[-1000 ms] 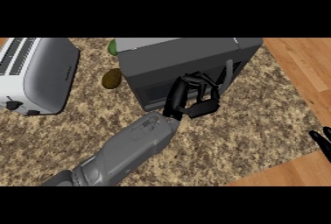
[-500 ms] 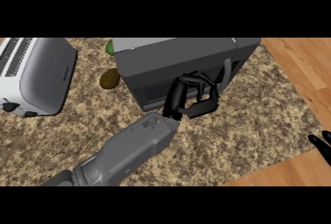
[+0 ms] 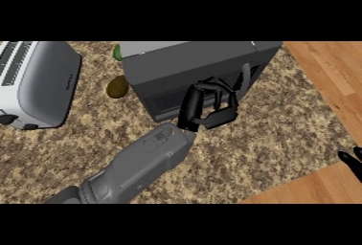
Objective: Pick up the milk, place it into the microwave and close the microwave
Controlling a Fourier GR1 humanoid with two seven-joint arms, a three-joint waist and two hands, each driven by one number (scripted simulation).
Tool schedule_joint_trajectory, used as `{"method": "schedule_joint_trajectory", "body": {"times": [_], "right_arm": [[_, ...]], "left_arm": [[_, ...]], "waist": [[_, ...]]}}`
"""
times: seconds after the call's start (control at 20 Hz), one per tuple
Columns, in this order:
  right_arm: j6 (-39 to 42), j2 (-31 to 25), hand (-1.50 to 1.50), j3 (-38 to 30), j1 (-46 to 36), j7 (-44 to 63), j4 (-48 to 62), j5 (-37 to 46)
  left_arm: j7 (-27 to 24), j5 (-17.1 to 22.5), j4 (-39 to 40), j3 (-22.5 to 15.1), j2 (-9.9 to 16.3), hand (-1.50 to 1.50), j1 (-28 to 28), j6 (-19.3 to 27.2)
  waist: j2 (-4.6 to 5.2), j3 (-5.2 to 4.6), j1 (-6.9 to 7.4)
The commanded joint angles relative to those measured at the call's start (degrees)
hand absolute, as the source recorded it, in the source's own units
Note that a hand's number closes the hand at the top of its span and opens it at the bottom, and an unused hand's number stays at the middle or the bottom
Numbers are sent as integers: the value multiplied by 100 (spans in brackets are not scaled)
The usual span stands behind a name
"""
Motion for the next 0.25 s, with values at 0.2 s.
{"method": "schedule_joint_trajectory", "body": {"times": [0.2], "right_arm": [[20,-95,-150,-7,11,85,-65,-180]], "left_arm": [[-42,275,643,347,4,150,-360,14]], "waist": [[102,-1,-34]]}}
